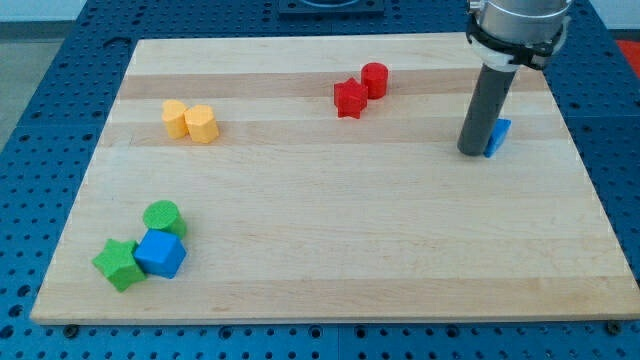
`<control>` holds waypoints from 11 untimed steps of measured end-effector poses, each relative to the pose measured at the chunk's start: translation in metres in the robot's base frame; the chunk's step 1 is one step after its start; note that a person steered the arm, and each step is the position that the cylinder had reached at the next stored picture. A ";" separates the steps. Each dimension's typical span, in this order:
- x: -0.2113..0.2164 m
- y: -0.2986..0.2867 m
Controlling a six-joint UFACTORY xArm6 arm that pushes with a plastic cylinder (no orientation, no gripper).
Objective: Point at the blue cube
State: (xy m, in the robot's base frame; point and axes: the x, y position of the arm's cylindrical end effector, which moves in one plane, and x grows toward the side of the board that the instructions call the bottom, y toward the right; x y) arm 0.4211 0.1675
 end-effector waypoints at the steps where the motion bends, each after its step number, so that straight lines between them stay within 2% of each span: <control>1: 0.006 -0.088; 3: 0.097 -0.269; 5: 0.141 -0.275; 11: 0.164 -0.334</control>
